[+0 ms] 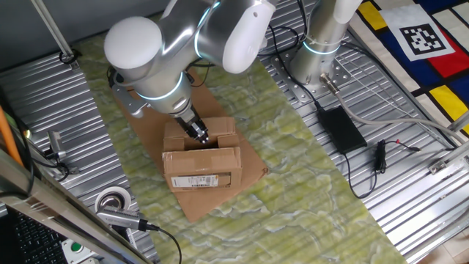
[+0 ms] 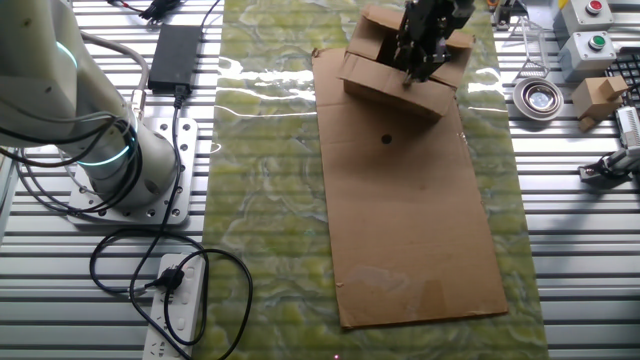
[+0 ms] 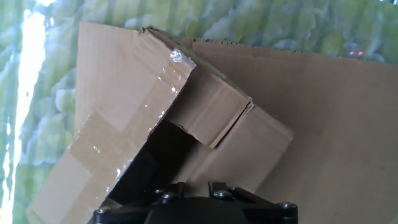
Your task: Open a box
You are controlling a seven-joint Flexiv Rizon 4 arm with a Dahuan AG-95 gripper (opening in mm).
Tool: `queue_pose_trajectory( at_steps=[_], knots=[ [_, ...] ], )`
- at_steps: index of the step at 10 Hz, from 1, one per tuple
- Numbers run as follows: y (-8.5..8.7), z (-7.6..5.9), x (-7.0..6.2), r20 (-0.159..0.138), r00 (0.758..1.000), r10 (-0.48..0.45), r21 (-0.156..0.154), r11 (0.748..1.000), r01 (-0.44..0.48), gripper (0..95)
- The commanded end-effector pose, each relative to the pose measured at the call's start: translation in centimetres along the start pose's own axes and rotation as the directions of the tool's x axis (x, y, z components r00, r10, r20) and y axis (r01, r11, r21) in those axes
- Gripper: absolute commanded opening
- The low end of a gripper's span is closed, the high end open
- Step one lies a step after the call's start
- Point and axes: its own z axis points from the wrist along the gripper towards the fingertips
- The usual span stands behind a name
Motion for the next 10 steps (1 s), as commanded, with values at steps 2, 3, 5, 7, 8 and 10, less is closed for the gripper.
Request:
queue_pose_trajectory(
  at_steps=[2,3,5,7,8,10],
  knots=[
    [0.1,0.2,-0.1,0.001,1.0,0.007,0.003,1.0,-0.007,38.0],
    [0.1,0.2,-0.1,0.003,1.0,0.008,0.004,1.0,-0.008,38.0],
    [0.1,0.6,-0.3,0.011,1.0,0.011,0.006,1.0,-0.011,38.0],
    [0.1,0.8,-0.3,0.019,1.0,0.014,0.009,1.0,-0.014,38.0],
    [0.1,0.9,-0.3,0.022,1.0,0.015,0.01,1.0,-0.015,38.0],
    [0.1,1.1,-0.4,0.03,0.999,0.018,0.012,1.0,-0.018,19.0]
  ],
)
